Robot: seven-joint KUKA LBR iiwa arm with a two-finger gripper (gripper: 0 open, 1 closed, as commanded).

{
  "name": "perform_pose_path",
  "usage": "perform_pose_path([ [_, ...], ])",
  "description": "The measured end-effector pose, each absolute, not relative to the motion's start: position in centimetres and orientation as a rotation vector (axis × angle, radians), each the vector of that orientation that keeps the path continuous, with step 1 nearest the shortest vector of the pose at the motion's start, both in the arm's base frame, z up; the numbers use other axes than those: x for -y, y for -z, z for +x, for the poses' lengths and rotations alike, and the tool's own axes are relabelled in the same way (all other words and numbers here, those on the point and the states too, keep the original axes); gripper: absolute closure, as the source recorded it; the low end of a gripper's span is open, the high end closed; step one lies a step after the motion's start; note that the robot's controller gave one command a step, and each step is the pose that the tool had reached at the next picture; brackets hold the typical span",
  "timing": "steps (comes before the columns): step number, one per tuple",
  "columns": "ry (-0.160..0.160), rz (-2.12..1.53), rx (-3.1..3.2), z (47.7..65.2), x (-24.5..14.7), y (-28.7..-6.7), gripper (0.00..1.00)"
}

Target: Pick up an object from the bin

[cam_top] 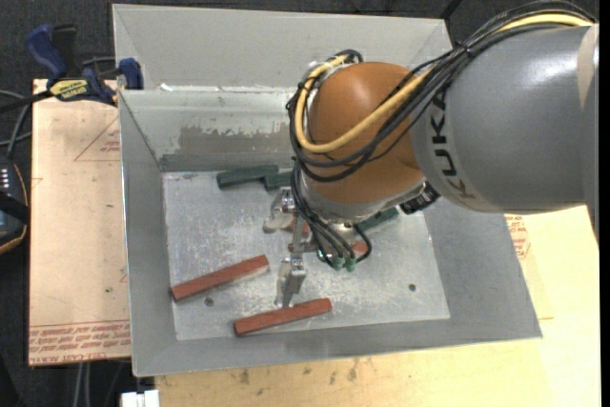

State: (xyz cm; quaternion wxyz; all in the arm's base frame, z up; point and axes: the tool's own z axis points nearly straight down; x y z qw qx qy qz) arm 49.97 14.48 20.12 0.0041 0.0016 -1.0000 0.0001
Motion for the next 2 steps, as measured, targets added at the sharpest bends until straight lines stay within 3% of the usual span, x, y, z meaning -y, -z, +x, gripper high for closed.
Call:
perform_pose_path([
  [1, 0.001, 0.0, 3.141, 50.2, -14.4, -20.5, 0.0],
  [2, 0.003, 0.274, 3.132, 51.1, -16.4, -7.2, 1.0],
])
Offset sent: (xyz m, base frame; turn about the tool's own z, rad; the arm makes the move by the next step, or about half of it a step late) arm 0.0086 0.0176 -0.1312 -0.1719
